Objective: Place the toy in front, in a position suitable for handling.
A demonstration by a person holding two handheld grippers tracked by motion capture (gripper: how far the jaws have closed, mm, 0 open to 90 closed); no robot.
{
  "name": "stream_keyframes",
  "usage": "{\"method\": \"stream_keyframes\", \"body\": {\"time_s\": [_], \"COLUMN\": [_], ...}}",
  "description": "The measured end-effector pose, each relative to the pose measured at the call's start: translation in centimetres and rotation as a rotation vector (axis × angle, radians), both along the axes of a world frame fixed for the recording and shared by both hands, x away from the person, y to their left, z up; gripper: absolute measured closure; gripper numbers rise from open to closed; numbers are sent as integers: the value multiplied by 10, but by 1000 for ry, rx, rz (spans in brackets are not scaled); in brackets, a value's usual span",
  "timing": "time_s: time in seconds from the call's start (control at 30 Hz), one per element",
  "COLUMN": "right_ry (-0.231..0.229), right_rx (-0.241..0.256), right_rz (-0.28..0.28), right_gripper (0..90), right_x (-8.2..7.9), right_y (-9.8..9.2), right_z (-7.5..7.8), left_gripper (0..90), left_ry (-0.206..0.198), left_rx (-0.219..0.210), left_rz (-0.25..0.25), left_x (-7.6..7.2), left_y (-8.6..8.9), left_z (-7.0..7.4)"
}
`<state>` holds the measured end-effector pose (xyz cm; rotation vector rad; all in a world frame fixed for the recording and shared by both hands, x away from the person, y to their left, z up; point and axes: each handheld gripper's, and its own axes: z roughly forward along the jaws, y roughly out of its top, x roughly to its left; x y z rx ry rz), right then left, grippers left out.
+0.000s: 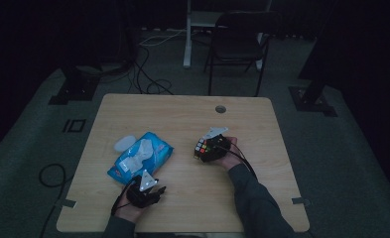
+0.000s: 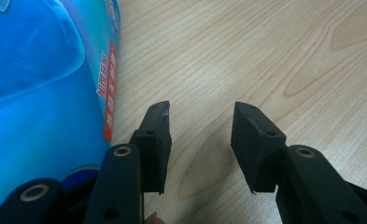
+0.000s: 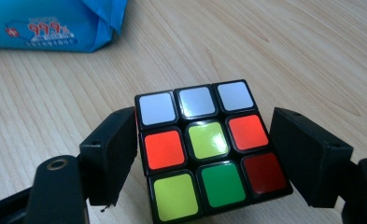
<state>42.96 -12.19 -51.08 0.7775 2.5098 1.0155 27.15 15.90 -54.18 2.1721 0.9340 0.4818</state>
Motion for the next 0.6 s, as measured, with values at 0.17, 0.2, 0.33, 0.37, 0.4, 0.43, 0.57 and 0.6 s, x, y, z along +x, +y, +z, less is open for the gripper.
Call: {"method": "stream_keyframes", "body": {"time_s": [0.17,0.2,0.33,0.37,0.4,0.43,0.57,0.6], "right_ry": [5,8,14,11,12,17,17,12], "right_rx": [-20,-24,-40,-43,-48,-46,-26,-21], "right_rz": [-1,0,6,6,9,9,4,7], "right_gripper": [247,246,280,285,290,294,324,329], "right_x": [0,0,0,0,0,0,-2,-3], "right_y": [1,1,2,3,4,4,4,3], "right_z": [-2,-3,-5,-5,-6,-6,-6,-6], "left_gripper": [583,583,583,583,583,583,583,583], "left_ry": [3,3,4,5,6,6,5,5], "left_rx": [-5,-6,-3,-2,-2,-2,-4,-4], "left_rz": [4,5,4,4,4,4,4,4], "left_x": [0,0,1,1,1,1,1,1], "left_y": [0,0,1,1,1,1,1,1], "left_z": [0,0,0,0,0,0,0,0]}}
